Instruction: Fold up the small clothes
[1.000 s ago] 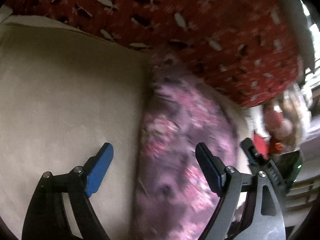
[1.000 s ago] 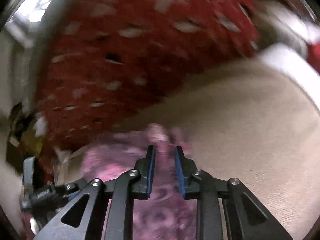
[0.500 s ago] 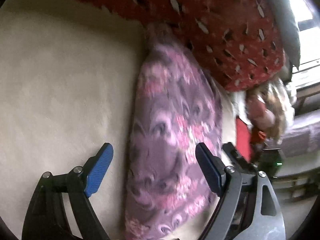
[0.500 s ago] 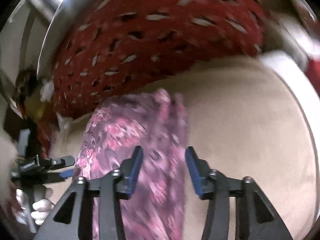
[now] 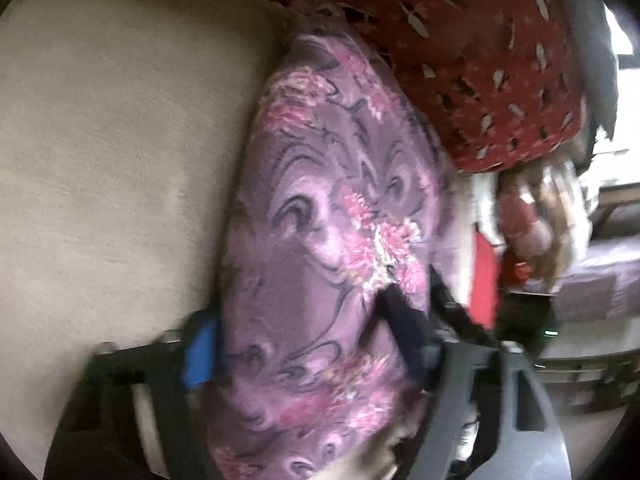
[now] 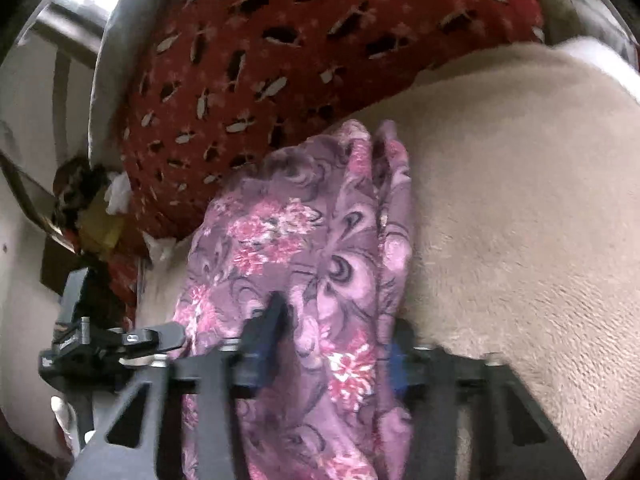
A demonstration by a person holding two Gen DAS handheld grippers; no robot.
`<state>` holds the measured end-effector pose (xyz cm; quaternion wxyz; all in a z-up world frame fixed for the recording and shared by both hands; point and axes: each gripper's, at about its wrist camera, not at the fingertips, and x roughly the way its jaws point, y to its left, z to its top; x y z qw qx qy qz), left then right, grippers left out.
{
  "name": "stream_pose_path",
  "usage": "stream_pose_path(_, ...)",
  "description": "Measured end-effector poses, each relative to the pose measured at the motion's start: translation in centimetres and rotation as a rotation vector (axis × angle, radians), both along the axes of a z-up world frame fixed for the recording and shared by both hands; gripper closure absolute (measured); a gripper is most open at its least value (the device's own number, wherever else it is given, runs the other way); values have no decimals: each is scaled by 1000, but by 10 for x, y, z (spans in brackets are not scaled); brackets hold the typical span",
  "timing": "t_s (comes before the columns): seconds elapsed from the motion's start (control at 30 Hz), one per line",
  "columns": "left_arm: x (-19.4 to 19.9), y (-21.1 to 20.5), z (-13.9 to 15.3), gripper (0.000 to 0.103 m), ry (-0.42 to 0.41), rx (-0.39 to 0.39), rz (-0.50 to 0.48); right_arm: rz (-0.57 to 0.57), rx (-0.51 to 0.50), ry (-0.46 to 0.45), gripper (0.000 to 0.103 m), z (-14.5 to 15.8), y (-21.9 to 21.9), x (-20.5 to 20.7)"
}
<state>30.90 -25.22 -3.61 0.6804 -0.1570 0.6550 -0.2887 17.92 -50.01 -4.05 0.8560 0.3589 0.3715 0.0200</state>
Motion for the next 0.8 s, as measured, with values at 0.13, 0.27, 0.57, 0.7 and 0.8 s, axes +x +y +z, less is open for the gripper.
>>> stream_pose_path(0.13,-12,5,15,72,-84,32,-25,13,-94,-39,82,23,12,-17)
stream_pose_path(0.27,-35,23,42,73,-143,38,-24,23,-182,-57,82,53,39,-30)
stream_pose_path(0.57,-94,96,87,73,-282,67,11,54,-193,-108,82,88,105,-86)
stream_pose_path(0.7,-114,124,90,73,-316,96,18,67,-165,-122,82,89,135,-106)
stream_pose_path(0.8,-123,146,86,73,-308,109,34,82,-155,-118,82,86,157,-115)
